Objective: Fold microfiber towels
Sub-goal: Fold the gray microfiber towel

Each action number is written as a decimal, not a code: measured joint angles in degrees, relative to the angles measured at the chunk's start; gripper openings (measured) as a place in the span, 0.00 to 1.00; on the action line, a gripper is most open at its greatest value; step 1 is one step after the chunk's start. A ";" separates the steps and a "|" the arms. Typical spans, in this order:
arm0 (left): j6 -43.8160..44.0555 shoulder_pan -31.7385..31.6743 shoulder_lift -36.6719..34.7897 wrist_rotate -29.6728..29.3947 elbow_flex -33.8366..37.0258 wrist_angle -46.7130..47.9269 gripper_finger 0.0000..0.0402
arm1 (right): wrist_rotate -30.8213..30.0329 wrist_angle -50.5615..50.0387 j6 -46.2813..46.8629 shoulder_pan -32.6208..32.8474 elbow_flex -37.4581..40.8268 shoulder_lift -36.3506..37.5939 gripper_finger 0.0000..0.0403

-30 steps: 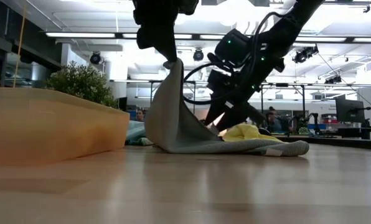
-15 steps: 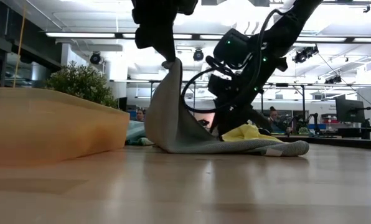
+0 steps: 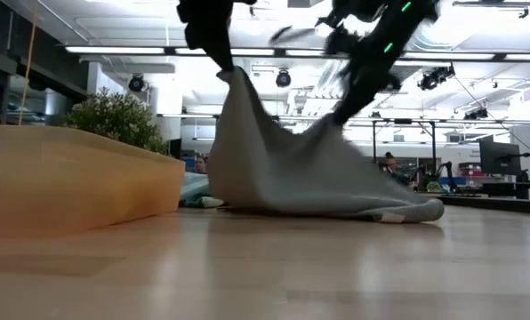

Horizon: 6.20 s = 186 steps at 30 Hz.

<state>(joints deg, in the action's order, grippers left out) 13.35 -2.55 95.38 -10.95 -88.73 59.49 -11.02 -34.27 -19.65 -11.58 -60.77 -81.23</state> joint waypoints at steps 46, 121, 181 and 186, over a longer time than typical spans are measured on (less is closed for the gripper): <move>26.99 19.87 -5.69 3.39 23.17 -31.88 0.00 | 5.71 -2.28 65.20 45.08 15.79 17.54 0.00; 15.87 2.53 -5.71 -1.95 30.66 -25.85 0.35 | -15.85 -10.47 82.35 32.15 12.33 2.02 0.48; -0.05 12.09 -5.73 0.04 27.45 -45.16 0.41 | -16.25 -7.94 74.26 29.94 5.97 4.11 0.63; -0.05 12.09 -5.73 0.04 27.45 -45.16 0.41 | -12.50 -10.08 73.12 30.20 5.99 4.11 0.63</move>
<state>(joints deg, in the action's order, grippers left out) 13.30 9.54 89.65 -10.92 -61.28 14.33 -23.51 -44.35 53.47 18.62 -54.78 -77.12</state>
